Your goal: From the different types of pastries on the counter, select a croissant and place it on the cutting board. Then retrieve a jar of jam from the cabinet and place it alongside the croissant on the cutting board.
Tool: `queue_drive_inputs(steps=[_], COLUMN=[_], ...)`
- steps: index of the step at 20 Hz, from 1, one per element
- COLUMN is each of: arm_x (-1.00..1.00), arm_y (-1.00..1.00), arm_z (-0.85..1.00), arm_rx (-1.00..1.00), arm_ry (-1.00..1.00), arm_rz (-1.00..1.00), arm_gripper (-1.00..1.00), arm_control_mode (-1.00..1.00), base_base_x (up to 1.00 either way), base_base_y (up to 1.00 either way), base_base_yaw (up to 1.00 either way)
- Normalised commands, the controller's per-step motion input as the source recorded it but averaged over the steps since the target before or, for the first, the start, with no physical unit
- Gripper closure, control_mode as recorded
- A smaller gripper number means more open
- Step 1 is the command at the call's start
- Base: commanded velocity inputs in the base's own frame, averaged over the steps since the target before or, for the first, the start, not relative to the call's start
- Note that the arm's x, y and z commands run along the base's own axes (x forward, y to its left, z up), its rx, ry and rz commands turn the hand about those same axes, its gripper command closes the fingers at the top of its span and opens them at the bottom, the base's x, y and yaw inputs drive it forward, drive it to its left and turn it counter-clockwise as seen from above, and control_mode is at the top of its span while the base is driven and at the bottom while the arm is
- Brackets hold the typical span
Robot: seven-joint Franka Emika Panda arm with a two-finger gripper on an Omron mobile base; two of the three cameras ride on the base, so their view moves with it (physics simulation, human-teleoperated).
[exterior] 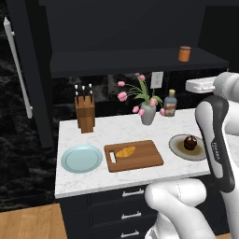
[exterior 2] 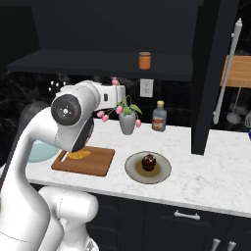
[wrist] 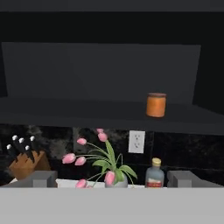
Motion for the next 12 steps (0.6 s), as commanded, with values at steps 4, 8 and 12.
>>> queue_drive_inputs(steps=[4,8,12], arm_x=[0.0,0.01,0.04], arm_y=[-0.04,-0.22,-0.45], arm_z=[0.51,0.49,0.25], arm_rx=[0.0,-0.01,-0.01], arm_ry=[0.0,0.0,0.0], arm_rz=[-0.06,-0.11,-0.09], arm_gripper=[-1.0,-1.0,-1.0], arm_control_mode=[-1.0,-1.0,-1.0], base_base_x=[0.0,0.0,0.0], base_base_y=[0.0,0.0,0.0], base_base_yaw=[0.0,0.0,0.0])
